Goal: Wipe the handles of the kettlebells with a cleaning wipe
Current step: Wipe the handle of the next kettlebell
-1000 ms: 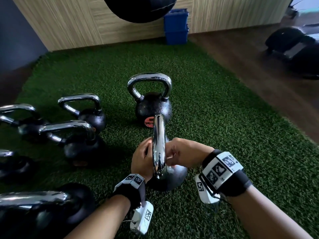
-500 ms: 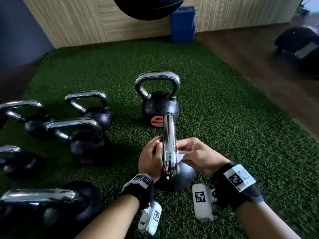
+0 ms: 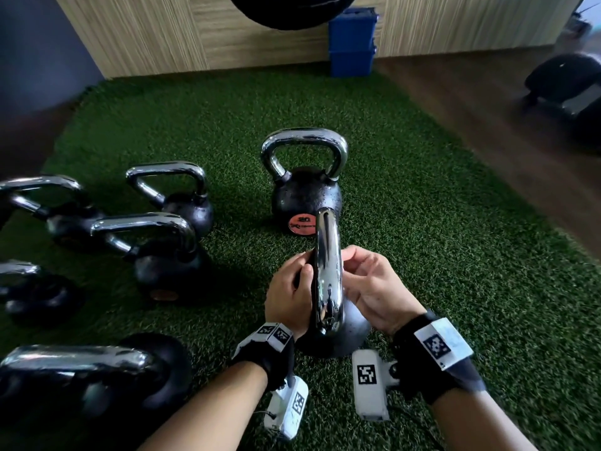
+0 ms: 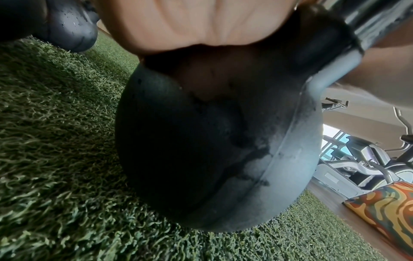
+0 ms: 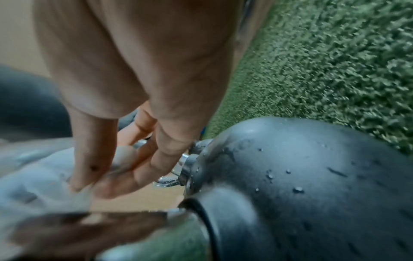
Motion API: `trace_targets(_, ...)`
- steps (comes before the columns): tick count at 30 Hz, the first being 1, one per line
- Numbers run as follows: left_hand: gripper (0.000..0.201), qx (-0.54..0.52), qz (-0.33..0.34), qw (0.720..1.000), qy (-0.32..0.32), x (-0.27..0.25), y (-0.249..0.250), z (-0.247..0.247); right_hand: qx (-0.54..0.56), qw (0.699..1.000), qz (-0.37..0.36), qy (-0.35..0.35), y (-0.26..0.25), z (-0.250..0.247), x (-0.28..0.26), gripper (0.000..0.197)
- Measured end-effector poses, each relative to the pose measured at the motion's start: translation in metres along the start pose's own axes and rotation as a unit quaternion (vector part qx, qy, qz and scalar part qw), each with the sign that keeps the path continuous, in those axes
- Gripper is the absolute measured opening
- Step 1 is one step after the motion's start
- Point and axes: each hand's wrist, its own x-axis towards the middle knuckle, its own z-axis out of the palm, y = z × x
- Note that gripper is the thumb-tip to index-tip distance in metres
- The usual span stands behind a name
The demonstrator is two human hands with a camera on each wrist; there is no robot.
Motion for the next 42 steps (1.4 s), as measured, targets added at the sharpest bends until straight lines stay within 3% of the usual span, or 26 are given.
trace_targets(4, 0.050, 0.001, 0.002, 1.000, 0.003, 0.001, -0.002, 0.000, -0.145, 0.979, -0.092, 0.106, 0.000, 0.003, 0.010, 0.027)
trace_targets(8, 0.056, 0.005, 0.001, 1.000, 0.002, 0.002, -0.002, 0.000, -0.286, 0.920, -0.167, 0.212, -0.001, 0.008, 0.024, 0.023)
trace_targets(13, 0.059, -0.008, -0.006, 1.000, -0.001, 0.005, -0.010, 0.001, -0.436, 0.840, -0.191, 0.260, -0.005, 0.013, 0.022, 0.020)
trace_targets(19, 0.073, -0.011, 0.016, 1.000, 0.000, 0.005, -0.014, 0.000, -0.518, 0.779, -0.143, 0.324, -0.015, 0.017, 0.046, 0.015)
trace_targets(23, 0.058, -0.018, 0.051, 0.999, -0.003, 0.006, -0.019, 0.001, -0.548, 0.766, -0.102, 0.321, -0.013, 0.018, 0.051, 0.017)
trace_targets(28, 0.035, -0.019, 0.098, 0.995, -0.016, 0.011, -0.023, 0.001, -0.612, 0.743, -0.030, 0.270, -0.010, 0.019, 0.049, 0.027)
trace_targets(33, 0.037, -0.010, 0.106, 0.994, -0.030, 0.011, -0.024, -0.002, -0.636, 0.726, 0.015, 0.261, -0.014, 0.024, 0.041, 0.030)
trace_targets(35, 0.052, -0.015, 0.086, 0.995, -0.056, 0.012, -0.022, -0.004, -0.629, 0.738, 0.011, 0.245, -0.018, 0.025, 0.030, 0.026)
trace_targets(37, 0.062, -0.031, 0.030, 0.991, -0.128, 0.021, -0.021, -0.011, -0.557, 0.803, 0.012, 0.211, -0.017, 0.023, 0.012, 0.017)
trace_targets(39, 0.059, -0.077, -0.085, 0.971, -0.211, 0.039, -0.010, -0.024, -0.513, 0.841, 0.046, 0.168, -0.018, 0.028, -0.010, 0.027)
trace_targets(40, 0.061, -0.088, -0.110, 0.963, -0.230, 0.048, -0.004, -0.031, -0.491, 0.856, 0.064, 0.148, -0.018, 0.032, -0.019, 0.028)
trace_targets(42, 0.080, -0.035, -0.037, 0.972, -0.229, 0.066, 0.014, -0.044, -0.398, 0.905, 0.077, 0.125, -0.023, 0.042, -0.036, 0.036)
